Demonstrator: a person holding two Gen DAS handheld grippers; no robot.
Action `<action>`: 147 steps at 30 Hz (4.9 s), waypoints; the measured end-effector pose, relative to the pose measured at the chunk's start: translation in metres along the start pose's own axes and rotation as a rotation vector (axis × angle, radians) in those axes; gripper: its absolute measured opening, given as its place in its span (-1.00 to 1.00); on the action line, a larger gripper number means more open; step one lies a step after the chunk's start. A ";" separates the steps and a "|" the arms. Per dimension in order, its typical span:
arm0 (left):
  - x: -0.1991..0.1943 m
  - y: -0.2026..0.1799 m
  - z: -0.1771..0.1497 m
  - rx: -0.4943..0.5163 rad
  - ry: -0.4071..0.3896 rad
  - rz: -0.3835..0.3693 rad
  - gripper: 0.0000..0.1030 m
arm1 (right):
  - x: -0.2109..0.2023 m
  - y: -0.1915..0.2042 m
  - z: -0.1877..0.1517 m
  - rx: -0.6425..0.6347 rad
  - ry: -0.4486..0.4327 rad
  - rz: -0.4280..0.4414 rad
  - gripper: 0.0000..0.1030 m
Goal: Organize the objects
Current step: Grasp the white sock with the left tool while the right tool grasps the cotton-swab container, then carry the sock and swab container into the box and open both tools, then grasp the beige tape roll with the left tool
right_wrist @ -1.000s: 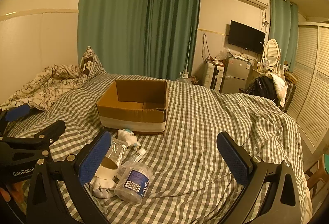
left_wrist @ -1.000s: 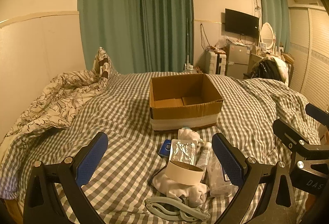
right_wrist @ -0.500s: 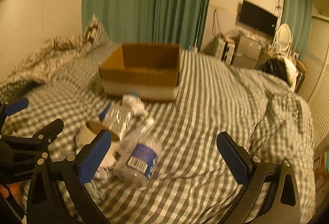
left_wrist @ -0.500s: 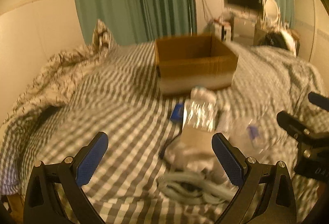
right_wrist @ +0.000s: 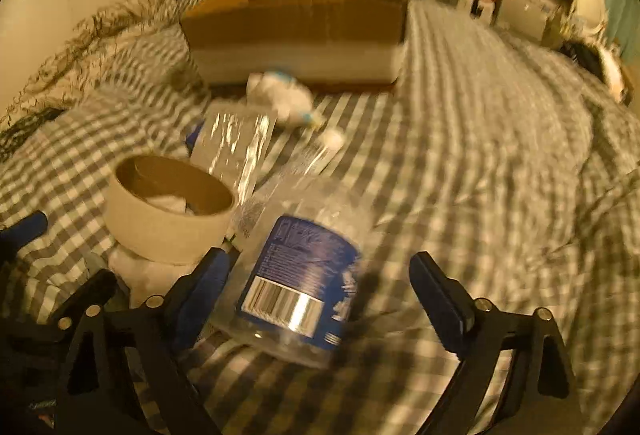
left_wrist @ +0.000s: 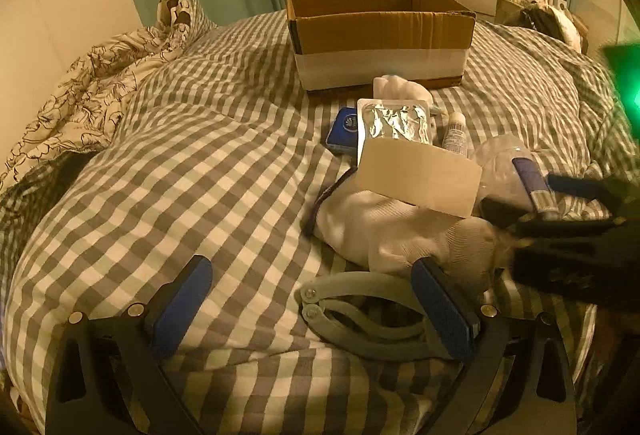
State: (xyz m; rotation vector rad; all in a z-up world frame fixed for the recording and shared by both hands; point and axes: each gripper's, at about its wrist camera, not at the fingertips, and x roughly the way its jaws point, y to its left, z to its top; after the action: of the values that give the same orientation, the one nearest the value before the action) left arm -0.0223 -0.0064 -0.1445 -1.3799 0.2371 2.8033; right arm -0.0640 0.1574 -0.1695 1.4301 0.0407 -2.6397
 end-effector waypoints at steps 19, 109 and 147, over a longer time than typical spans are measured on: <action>0.016 -0.065 0.028 0.084 0.002 -0.183 0.87 | -0.058 -0.044 0.000 0.025 -0.137 -0.019 0.18; -0.067 0.007 0.195 0.041 -0.301 -0.133 1.00 | -0.186 -0.068 0.162 -0.082 -0.471 -0.058 0.85; 0.046 -0.013 0.068 -0.012 -0.083 -0.174 0.62 | -0.012 -0.041 0.060 0.011 -0.164 -0.108 0.98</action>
State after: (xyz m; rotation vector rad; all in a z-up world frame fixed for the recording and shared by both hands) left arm -0.1026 0.0136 -0.1415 -1.2185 0.0938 2.7150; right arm -0.1132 0.1943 -0.1283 1.2425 0.0886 -2.8393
